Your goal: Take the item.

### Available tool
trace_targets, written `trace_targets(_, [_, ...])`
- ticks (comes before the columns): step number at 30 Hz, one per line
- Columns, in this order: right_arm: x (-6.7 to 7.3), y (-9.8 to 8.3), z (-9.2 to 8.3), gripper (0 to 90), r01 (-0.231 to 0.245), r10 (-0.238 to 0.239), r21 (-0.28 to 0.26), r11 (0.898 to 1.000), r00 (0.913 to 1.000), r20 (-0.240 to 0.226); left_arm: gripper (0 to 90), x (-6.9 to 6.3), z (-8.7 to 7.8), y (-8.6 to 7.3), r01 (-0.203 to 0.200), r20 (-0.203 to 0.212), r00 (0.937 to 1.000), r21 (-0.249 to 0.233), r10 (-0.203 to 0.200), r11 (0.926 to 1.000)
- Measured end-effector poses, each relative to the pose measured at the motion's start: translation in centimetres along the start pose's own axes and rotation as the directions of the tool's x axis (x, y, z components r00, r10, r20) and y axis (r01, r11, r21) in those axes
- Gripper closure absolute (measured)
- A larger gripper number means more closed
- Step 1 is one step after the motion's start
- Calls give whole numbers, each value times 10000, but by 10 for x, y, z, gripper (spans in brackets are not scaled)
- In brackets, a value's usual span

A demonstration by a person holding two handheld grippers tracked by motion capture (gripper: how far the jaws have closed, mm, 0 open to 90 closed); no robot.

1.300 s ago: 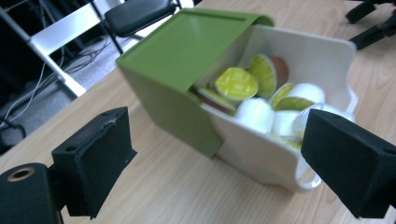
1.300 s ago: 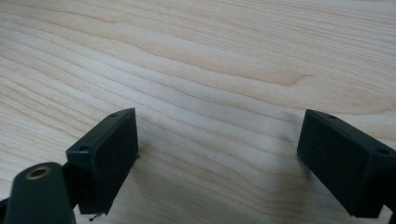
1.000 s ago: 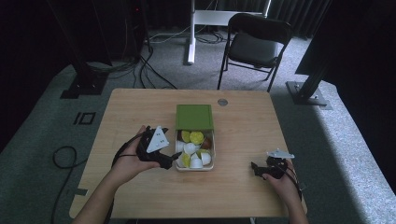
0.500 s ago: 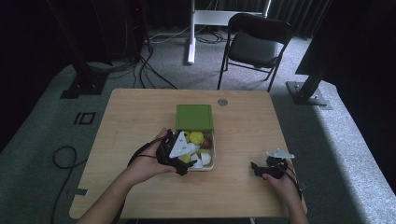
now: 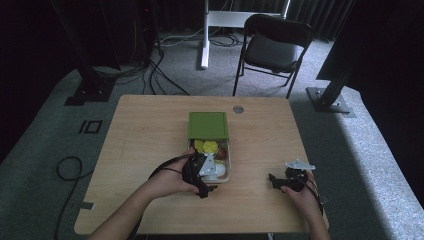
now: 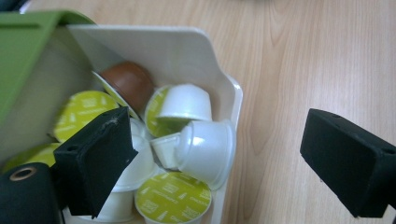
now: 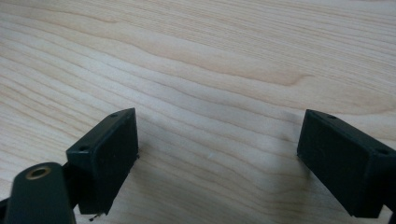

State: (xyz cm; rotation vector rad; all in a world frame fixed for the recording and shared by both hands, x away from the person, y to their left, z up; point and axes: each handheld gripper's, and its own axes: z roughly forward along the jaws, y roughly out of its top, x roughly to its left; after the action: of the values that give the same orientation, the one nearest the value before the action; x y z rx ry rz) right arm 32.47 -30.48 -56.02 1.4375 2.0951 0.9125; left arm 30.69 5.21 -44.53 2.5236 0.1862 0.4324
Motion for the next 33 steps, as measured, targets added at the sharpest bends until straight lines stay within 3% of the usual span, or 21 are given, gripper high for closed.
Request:
trace_targets(12, [0,0,0,120,0,0,0,10000,10000,-5,188,3,26,1,-97,281,9996,991,70,9950])
trace_targets(15, [0,0,0,120,-2,2,0,10000,10000,-3,228,-1,34,1,-437,352,9986,1406,391,9891])
trace_targets(17, [0,0,0,121,3,-3,-3,10000,10000,-3,252,-1,34,1,-437,352,9986,1406,391,9891])
trace_targets(18, [0,0,0,121,5,-5,-4,10000,10000,-3,254,-1,40,1,-488,254,9987,1700,451,9842])
trace_targets(25, [0,0,0,121,3,-3,-3,10000,10000,-1,363,5,46,1,-97,276,9996,1876,46,9822])
trace_targets(33, [0,0,0,121,2,-2,-2,10000,10000,-3,429,8,50,3,-84,196,9998,2135,43,9769])
